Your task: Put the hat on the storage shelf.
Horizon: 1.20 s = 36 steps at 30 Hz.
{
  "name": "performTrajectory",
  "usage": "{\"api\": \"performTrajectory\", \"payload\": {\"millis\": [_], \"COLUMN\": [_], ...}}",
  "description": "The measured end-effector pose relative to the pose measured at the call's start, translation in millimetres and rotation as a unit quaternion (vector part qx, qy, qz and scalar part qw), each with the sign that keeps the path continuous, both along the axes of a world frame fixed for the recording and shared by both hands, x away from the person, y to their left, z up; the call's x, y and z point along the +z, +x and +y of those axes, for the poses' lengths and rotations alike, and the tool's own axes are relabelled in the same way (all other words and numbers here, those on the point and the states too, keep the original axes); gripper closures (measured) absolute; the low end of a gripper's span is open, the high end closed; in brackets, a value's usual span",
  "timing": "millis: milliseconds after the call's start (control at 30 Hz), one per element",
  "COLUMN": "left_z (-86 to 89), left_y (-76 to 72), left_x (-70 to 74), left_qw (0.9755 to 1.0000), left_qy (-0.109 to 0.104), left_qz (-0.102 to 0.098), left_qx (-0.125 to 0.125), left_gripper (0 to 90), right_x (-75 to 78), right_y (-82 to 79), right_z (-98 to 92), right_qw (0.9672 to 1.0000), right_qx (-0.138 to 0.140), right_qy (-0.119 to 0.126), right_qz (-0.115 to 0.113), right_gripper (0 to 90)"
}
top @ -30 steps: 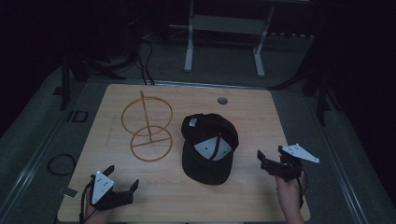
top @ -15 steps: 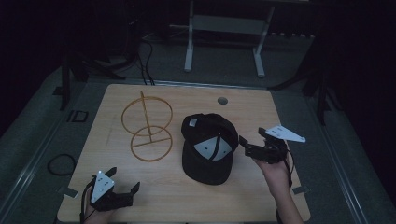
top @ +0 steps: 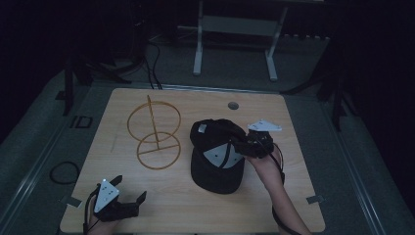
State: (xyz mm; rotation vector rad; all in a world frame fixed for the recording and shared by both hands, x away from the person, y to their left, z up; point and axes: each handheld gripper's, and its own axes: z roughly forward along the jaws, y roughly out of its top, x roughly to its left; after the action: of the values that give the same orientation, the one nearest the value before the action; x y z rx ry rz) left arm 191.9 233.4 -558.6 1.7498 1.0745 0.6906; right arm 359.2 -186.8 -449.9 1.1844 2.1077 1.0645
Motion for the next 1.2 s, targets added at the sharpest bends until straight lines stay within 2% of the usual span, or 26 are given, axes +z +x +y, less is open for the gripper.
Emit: {"api": "performTrajectory", "payload": {"millis": [200, 300, 367, 467, 533, 833, 900, 933, 967, 1033, 1067, 1200], "left_z": [0.0, -0.3, -0.5, -0.7, -0.3, 0.1, -0.1, -0.5, -0.5, -0.8, -0.8, -0.7], "left_y": [0.3, 0.7, 0.8, 0.9, 1.1, 1.1, 1.0, 1.0, 1.0, 1.0, 1.1, 0.9], "left_x": [0.4, 0.0, -0.1, -0.3, -0.3, -0.1, 0.0, 0.0, 0.0, 0.0, 0.1, 0.3], "left_qw": [1.0, 1.0, 1.0, 1.0, 1.0, 0.9999, 0.9999, 0.9999, 0.9999, 0.9999, 0.9999, 0.9999], "left_qy": [0.001, 0.002, 0.002, 0.004, 0.003, -0.001, -0.001, -0.002, -0.002, -0.001, -0.002, -0.005], "left_qz": [0.001, 0.002, 0.004, 0.005, 0.007, 0.01, 0.011, 0.011, 0.011, 0.011, 0.011, 0.011], "left_qx": [-0.002, -0.002, -0.003, -0.003, -0.002, -0.003, -0.005, -0.006, -0.006, -0.006, -0.007, -0.007], "left_gripper": [0.4, 0.4, 0.4, 0.4, 0.4, 0.4, 0.4, 0.4, 0.4, 0.4, 0.4, 0.4], "right_x": [-13.1, -16.3, -18.1, -20.4, -21.7, -12.6, -6.9, -0.3, -0.3, 10.6, 10.6, 30.8], "right_y": [9.9, 12.1, 13.6, 16.0, 16.7, 10.9, 9.6, 8.1, 8.1, 5.1, 5.1, -3.8], "right_z": [5.5, 6.6, 7.3, 8.2, 9.0, 13.4, 13.9, 13.8, 13.8, 13.1, 13.1, 13.8], "right_qw": [0.9986, 0.9973, 0.9967, 0.9958, 0.9955, 0.9976, 0.9981, 0.9984, 0.9984, 0.999, 0.999, 0.9984], "right_qx": [-0.008, -0.016, -0.016, -0.019, -0.026, -0.027, -0.025, -0.02, -0.02, -0.014, -0.014, -0.007], "right_qy": [-0.024, -0.054, -0.064, -0.078, -0.082, -0.064, -0.057, -0.052, -0.052, -0.04, -0.04, -0.032], "right_qz": [0.046, 0.047, 0.047, 0.045, 0.041, 0.01, 0.004, -0.006, -0.006, -0.016, -0.016, -0.045], "right_gripper": [44.8, 58.0, 65.1, 84.5, 88.1, 88.7, 88.7, 88.7, 88.7, 88.8, 88.8, 88.8]}}
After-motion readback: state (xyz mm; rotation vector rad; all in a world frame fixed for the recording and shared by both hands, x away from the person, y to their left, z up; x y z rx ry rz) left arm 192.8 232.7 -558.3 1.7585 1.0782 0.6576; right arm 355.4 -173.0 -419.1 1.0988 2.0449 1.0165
